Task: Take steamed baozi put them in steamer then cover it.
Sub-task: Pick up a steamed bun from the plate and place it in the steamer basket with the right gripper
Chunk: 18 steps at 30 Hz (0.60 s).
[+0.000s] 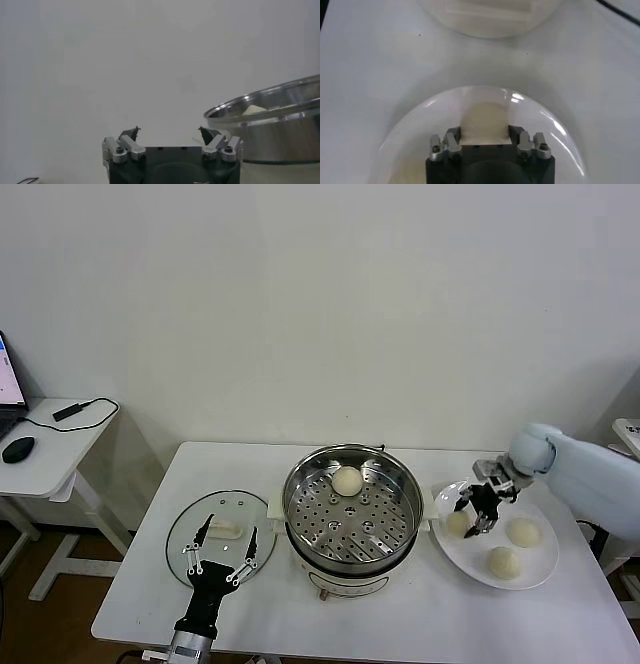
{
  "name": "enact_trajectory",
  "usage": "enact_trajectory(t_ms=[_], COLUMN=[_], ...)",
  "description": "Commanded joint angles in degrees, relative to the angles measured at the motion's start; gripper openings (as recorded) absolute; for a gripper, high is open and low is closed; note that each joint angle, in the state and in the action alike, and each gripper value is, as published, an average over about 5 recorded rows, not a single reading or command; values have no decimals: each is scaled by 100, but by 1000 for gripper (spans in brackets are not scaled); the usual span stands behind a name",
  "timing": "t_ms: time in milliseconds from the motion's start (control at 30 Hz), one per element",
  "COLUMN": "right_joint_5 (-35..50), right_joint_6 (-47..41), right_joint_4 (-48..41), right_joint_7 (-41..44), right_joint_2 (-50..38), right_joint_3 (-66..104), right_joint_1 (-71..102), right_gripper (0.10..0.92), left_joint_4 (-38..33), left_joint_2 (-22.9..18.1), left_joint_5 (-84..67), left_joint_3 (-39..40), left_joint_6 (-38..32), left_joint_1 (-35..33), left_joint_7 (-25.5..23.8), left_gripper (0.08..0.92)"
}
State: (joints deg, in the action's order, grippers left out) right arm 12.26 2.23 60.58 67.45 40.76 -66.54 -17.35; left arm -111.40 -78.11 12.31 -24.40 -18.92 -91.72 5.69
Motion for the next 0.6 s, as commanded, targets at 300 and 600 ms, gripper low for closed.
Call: enact_trajectory(t_ms=[300, 600], right_joint_5=[1316, 2168], right_joint_6=[-589, -1250], right_joint_4=[1200, 1775], right_joint_7=[946, 494], right_joint_2=[1013, 1980], right_joint_3=[-1534, -1853], right_joint_1=[-3144, -3323], right_gripper=[662, 662], left_joint_4=[57, 72], left_joint_2=[46, 41], left_joint_5=[86, 91], left_joint_3=[-29, 35], left_joint_6=[-64, -46], left_joint_1=[24, 63], left_joint_7=[16, 19], left_gripper=[823, 823])
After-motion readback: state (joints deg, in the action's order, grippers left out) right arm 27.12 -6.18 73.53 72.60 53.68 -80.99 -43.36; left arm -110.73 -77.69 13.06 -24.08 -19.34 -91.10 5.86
